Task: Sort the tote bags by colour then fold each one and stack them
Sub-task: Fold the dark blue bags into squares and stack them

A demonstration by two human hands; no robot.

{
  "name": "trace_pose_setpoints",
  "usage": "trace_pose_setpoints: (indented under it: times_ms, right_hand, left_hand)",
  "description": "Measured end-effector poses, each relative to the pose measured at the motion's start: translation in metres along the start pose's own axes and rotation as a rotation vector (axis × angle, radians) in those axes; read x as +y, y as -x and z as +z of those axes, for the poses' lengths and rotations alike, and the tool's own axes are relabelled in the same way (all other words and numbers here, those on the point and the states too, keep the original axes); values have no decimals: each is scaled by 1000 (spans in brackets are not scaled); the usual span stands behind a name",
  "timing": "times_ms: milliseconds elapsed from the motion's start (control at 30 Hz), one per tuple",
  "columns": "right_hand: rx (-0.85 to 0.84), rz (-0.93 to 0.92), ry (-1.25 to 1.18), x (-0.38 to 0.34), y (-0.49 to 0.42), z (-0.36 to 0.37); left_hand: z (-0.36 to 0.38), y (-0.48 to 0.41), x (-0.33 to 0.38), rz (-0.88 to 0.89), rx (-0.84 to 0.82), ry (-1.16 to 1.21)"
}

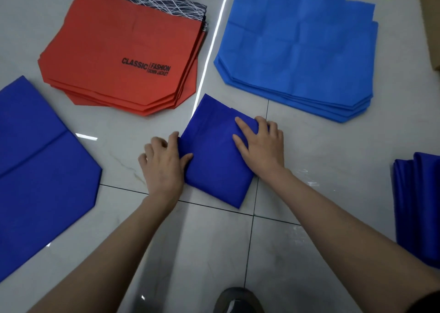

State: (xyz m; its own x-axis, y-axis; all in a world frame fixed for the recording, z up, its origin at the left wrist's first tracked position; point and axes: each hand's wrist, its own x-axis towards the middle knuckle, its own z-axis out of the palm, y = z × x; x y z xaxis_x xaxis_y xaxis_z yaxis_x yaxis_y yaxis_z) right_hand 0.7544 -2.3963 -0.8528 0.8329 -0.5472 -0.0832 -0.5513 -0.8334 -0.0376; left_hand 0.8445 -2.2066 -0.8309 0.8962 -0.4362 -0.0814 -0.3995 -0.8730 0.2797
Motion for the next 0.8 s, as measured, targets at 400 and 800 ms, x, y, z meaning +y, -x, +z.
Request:
trace_pose_setpoints:
  times_ms: [400, 800]
  right_hand:
    - [62, 68, -73, 2, 10, 15]
    - [-266, 147, -307, 2, -6, -31]
  left_hand:
    - [46, 19, 12, 271, -80, -66]
    - [28, 24, -13, -42, -54, 70]
